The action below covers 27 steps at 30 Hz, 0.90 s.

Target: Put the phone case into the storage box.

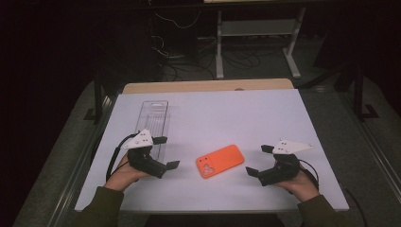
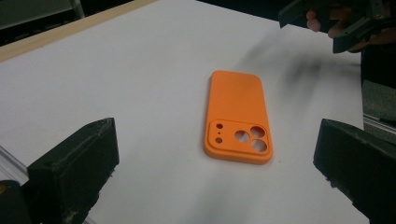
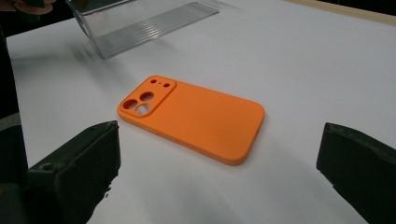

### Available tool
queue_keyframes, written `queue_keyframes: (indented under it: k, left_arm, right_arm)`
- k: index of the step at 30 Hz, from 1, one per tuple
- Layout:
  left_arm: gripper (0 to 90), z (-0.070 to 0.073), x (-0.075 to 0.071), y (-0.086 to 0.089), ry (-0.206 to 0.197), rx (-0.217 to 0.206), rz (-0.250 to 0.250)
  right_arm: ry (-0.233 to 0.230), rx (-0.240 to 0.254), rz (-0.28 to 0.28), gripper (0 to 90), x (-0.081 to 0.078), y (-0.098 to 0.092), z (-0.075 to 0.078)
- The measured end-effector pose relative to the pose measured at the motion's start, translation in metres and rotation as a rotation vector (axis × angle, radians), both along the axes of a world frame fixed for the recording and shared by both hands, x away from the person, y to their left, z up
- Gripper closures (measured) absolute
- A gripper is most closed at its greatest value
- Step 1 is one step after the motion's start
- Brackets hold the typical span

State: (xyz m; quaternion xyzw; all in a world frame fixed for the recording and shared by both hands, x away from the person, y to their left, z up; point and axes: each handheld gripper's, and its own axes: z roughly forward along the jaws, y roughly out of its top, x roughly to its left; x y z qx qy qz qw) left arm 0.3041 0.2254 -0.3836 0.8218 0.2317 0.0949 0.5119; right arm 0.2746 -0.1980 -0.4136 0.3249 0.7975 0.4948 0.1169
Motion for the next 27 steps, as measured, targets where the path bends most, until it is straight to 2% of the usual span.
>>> queue_keyframes:
  k: [8,16,27]
  left_arm:
    - [0.0,0.002,0.005,-0.008,0.016,-0.008,-0.013]
    - [0.0,0.005,0.007,-0.017,0.007,-0.003,-0.036]
    - [0.0,0.008,0.010,-0.027,0.013,-0.025,-0.041]
  right_arm:
    - [0.010,0.002,0.009,0.0,0.000,0.000,-0.001]
    - [0.013,0.012,0.014,0.0,-0.001,0.000,0.001]
    - [0.008,0.011,0.008,0.0,-0.001,0.000,0.002]
